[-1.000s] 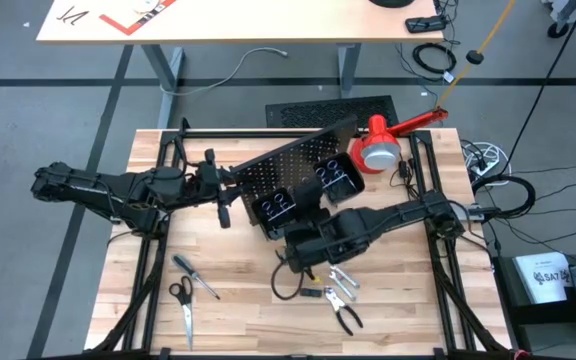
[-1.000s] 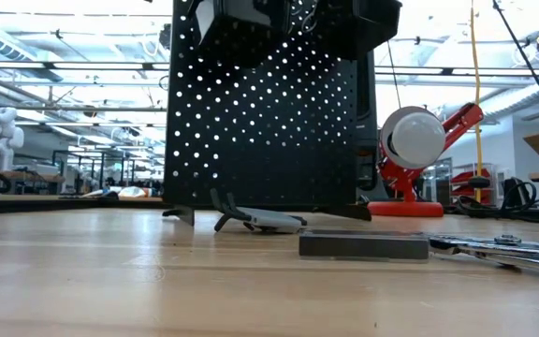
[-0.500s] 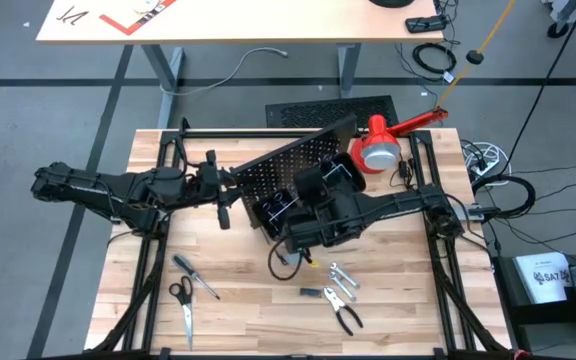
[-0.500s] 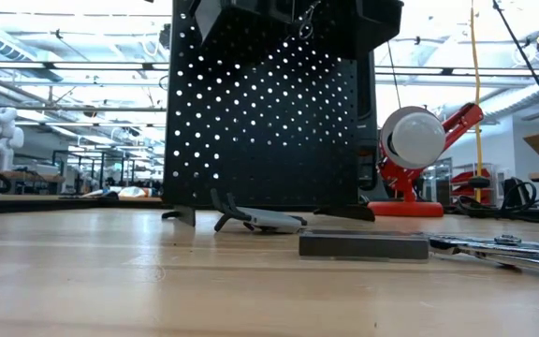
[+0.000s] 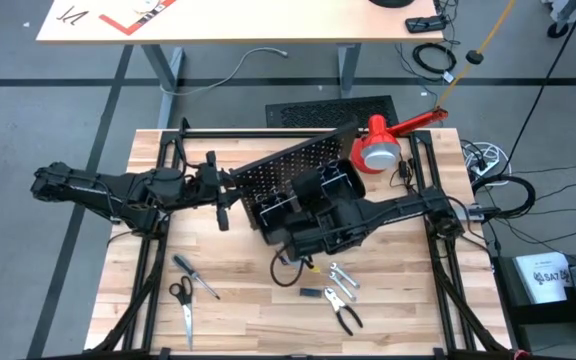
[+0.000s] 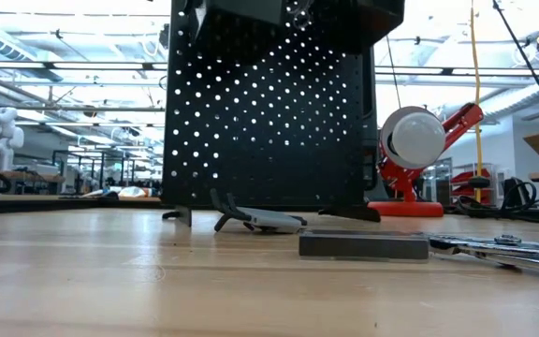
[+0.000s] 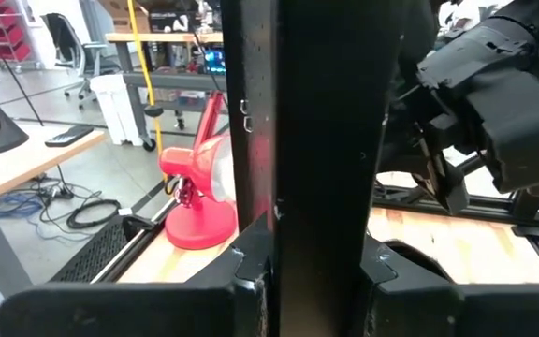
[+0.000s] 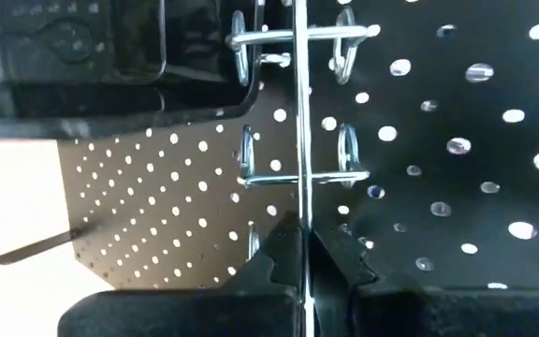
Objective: Hang tools onto peg board
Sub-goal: Assemble the tool holder on the pegboard
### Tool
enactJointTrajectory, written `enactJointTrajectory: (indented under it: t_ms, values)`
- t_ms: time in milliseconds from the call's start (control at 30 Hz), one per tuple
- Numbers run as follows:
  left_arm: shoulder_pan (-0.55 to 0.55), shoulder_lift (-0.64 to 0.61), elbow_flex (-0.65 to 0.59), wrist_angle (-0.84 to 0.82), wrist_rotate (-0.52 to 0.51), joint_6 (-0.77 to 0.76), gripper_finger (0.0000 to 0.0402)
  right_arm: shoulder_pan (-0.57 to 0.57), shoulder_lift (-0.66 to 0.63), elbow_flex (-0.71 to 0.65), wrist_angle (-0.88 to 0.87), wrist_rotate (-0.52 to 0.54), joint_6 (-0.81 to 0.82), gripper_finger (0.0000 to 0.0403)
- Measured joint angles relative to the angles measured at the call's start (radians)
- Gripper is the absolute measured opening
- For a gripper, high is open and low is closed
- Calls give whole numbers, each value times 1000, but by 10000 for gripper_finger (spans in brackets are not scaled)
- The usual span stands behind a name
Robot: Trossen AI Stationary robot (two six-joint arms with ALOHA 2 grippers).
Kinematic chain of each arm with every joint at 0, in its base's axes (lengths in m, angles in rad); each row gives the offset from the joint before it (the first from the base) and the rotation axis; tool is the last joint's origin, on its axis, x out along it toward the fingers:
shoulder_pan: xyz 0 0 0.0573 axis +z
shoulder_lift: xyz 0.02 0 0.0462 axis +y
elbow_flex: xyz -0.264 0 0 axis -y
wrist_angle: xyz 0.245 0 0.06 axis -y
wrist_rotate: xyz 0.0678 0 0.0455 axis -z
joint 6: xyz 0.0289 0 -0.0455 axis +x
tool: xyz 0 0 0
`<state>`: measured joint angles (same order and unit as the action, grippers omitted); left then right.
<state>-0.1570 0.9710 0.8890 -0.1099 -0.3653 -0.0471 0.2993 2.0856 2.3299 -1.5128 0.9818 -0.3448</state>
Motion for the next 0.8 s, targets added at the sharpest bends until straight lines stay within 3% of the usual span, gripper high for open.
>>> enactJointTrajectory:
  t_ms: [433, 800]
  values:
    - [0, 0, 0, 0, 1, 0, 70, 80, 1, 0, 14, 92, 84, 1]
    - [0, 0, -1, 12, -3, 0, 70, 82, 1, 0, 23, 86, 245, 1]
